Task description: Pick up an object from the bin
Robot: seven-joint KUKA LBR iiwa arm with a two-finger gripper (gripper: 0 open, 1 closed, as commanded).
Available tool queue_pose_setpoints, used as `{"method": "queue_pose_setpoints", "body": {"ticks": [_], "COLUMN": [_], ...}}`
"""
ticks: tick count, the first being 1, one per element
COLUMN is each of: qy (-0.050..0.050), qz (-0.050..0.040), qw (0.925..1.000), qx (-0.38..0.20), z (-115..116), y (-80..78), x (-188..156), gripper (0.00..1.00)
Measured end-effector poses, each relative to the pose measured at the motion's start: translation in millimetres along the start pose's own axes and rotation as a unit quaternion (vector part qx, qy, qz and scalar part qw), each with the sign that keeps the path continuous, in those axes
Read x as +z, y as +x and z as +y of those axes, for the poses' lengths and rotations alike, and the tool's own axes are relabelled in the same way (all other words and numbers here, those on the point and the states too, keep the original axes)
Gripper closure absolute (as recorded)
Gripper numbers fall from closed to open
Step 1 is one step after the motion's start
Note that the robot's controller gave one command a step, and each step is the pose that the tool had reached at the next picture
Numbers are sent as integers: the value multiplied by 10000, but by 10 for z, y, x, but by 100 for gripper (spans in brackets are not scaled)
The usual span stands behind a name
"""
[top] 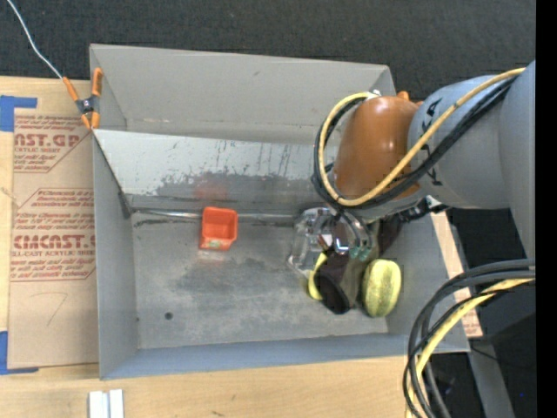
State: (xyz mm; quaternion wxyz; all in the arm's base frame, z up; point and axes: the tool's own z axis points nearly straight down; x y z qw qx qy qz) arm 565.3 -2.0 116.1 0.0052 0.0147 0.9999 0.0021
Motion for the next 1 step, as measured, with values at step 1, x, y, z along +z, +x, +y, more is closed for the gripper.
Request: {"method": "queue_pose_setpoints", "body": {"ticks": [1], "qy": [-8], "qz": [-4], "qw": [9986], "qx": [-537], "z": [-561], "y": [371], "x": [457], "gripper": [100]}}
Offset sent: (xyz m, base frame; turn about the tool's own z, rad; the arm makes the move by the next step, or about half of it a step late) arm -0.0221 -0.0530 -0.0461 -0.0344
